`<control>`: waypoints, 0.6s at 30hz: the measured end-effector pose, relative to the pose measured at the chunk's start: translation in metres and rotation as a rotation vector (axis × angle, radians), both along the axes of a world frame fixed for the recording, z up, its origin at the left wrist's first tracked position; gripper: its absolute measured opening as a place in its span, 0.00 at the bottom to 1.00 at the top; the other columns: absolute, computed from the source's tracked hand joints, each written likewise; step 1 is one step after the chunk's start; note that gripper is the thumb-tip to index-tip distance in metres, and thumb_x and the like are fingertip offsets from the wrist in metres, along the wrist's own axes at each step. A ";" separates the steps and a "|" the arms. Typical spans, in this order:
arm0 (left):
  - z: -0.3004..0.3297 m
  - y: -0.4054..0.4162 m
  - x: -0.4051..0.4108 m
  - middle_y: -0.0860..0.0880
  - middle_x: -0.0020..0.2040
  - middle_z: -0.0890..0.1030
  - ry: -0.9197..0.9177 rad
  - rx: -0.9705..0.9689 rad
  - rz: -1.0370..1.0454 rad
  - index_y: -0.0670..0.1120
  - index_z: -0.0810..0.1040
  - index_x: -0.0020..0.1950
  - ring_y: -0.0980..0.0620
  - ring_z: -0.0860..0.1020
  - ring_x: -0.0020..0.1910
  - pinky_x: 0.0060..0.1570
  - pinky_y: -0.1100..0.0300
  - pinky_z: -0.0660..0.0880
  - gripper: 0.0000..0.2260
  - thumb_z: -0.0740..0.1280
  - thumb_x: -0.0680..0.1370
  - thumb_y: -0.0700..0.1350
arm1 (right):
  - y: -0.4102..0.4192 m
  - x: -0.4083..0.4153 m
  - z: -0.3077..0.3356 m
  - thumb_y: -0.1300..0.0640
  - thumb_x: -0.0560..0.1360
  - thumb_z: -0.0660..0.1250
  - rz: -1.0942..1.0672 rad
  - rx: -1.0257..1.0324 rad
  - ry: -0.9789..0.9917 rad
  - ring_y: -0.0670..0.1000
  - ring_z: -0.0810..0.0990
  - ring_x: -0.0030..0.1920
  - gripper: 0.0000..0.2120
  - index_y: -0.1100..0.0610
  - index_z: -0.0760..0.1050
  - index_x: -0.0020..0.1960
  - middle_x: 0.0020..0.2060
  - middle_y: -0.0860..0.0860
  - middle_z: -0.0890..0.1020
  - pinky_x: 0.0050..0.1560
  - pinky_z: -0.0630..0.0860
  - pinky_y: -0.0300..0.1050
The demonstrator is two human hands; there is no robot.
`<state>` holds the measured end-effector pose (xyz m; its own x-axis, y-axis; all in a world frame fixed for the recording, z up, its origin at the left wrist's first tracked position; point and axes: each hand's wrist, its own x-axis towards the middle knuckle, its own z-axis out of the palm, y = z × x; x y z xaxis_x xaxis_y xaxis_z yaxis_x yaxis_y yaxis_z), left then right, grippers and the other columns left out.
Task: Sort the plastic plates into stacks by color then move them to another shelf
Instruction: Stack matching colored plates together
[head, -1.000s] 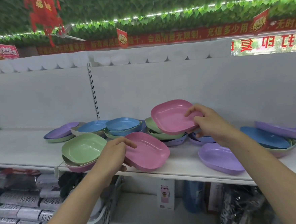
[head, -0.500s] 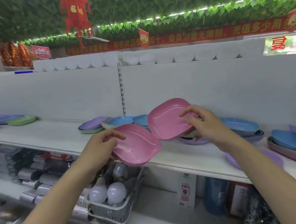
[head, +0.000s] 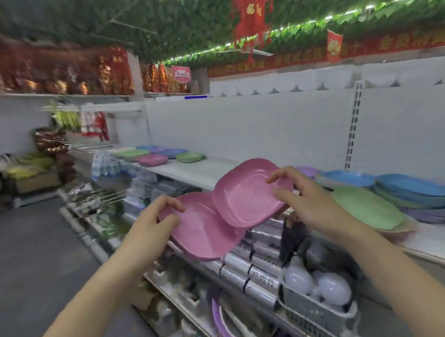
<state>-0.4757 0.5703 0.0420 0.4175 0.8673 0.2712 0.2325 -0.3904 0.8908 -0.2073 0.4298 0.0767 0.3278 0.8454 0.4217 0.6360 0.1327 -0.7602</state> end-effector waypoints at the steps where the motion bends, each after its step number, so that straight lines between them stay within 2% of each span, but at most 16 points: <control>1: -0.002 0.016 -0.026 0.39 0.41 0.74 0.006 0.005 0.027 0.55 0.78 0.48 0.46 0.71 0.30 0.31 0.53 0.71 0.12 0.63 0.79 0.38 | 0.025 -0.021 -0.003 0.54 0.81 0.66 0.041 -0.004 0.015 0.46 0.76 0.29 0.08 0.41 0.76 0.56 0.53 0.46 0.80 0.38 0.77 0.46; 5: -0.008 0.071 -0.122 0.42 0.39 0.76 0.011 0.017 0.140 0.53 0.78 0.48 0.47 0.73 0.27 0.30 0.52 0.73 0.11 0.62 0.80 0.38 | 0.110 -0.106 -0.019 0.57 0.82 0.65 0.180 -0.027 0.039 0.47 0.75 0.30 0.10 0.43 0.78 0.57 0.44 0.53 0.79 0.33 0.71 0.42; 8: -0.011 0.104 -0.175 0.44 0.39 0.76 0.005 0.013 0.234 0.53 0.80 0.47 0.47 0.73 0.26 0.27 0.56 0.73 0.13 0.60 0.80 0.37 | 0.161 -0.158 -0.027 0.60 0.83 0.64 0.244 -0.015 0.037 0.44 0.74 0.28 0.13 0.43 0.79 0.59 0.42 0.50 0.80 0.31 0.70 0.39; 11: -0.016 0.131 -0.211 0.49 0.39 0.76 0.008 0.008 0.294 0.53 0.81 0.48 0.50 0.73 0.25 0.29 0.55 0.73 0.14 0.59 0.80 0.36 | 0.207 -0.195 -0.037 0.63 0.83 0.63 0.297 -0.019 0.062 0.39 0.78 0.29 0.14 0.47 0.78 0.62 0.56 0.50 0.80 0.29 0.72 0.31; 14: -0.026 0.163 -0.235 0.45 0.40 0.77 0.017 0.009 0.343 0.53 0.80 0.48 0.50 0.74 0.24 0.28 0.55 0.73 0.13 0.60 0.80 0.37 | 0.255 -0.217 -0.052 0.61 0.83 0.64 0.344 -0.044 0.106 0.43 0.77 0.29 0.12 0.46 0.78 0.60 0.53 0.50 0.79 0.30 0.74 0.37; 18: -0.043 0.217 -0.249 0.44 0.36 0.77 0.032 -0.018 0.373 0.52 0.78 0.47 0.50 0.73 0.25 0.27 0.57 0.72 0.12 0.60 0.80 0.37 | 0.326 -0.232 -0.075 0.57 0.82 0.65 0.378 -0.063 0.124 0.44 0.78 0.36 0.09 0.43 0.78 0.55 0.53 0.49 0.80 0.38 0.78 0.47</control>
<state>-0.7250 0.7875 -0.0013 0.0803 0.9659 0.2462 0.3832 -0.2579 0.8869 -0.4393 0.7557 0.0018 0.0341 0.9390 0.3421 0.4539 0.2904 -0.8424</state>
